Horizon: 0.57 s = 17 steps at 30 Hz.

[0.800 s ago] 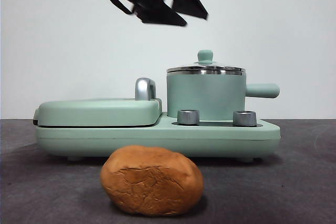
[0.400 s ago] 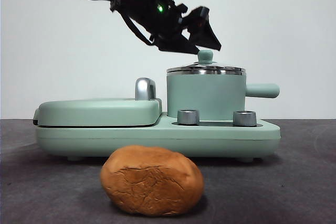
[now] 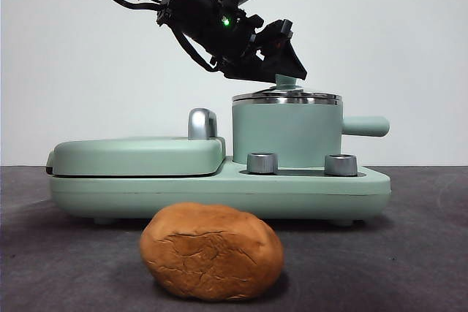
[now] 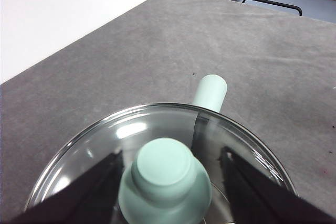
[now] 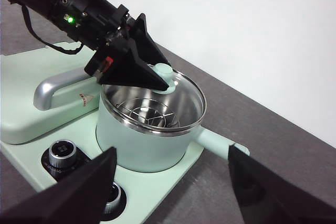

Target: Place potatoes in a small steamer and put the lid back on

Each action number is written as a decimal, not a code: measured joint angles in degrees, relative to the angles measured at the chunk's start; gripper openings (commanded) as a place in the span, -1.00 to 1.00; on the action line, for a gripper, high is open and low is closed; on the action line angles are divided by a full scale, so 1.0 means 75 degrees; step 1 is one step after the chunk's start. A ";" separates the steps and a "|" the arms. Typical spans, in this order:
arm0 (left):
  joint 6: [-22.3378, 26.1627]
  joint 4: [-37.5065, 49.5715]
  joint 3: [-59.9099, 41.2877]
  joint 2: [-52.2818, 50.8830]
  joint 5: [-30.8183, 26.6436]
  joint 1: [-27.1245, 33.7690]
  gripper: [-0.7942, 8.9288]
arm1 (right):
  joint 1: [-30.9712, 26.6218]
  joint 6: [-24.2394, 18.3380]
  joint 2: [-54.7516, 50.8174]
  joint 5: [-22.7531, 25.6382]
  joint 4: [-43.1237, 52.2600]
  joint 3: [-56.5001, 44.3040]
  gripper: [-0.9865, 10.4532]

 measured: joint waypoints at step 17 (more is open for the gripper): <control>0.0000 0.0055 0.0026 0.0137 0.0000 0.0093 -0.33 | 0.0000 0.0000 0.0000 0.0000 0.0003 0.0000 -0.24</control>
